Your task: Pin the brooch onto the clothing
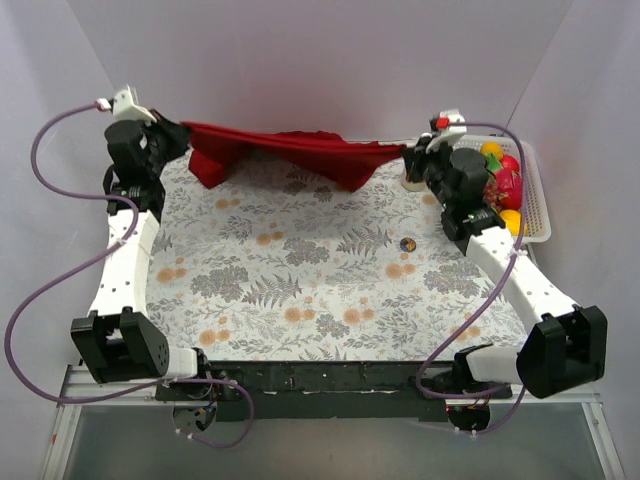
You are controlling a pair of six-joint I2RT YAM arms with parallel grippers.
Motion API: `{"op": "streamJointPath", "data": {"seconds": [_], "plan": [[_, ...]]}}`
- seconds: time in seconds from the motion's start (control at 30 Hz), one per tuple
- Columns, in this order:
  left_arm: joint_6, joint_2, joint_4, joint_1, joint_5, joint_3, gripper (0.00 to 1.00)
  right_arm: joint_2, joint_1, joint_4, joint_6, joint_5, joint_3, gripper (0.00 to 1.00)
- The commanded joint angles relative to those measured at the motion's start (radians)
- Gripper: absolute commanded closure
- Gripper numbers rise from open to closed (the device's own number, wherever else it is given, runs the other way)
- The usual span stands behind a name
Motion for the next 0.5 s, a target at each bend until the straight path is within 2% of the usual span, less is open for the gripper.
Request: {"op": "streamJointPath", "data": {"seconds": [0.0,0.27,0.47], "plan": [[-0.018,-0.174,-0.004,-0.006,0.012,-0.179,1.0,-0.148,0.017,-0.034,0.088,-0.011,-0.175,0.99],[-0.099,-0.393,-0.162,-0.008,0.026,-0.429,1.0,-0.309,0.086,-0.244,0.133,-0.046,-0.392,0.99],[-0.171,-0.517,-0.331,-0.006,0.008,-0.529,1.0,-0.369,0.141,-0.444,0.163,-0.072,-0.433,0.99]]}}
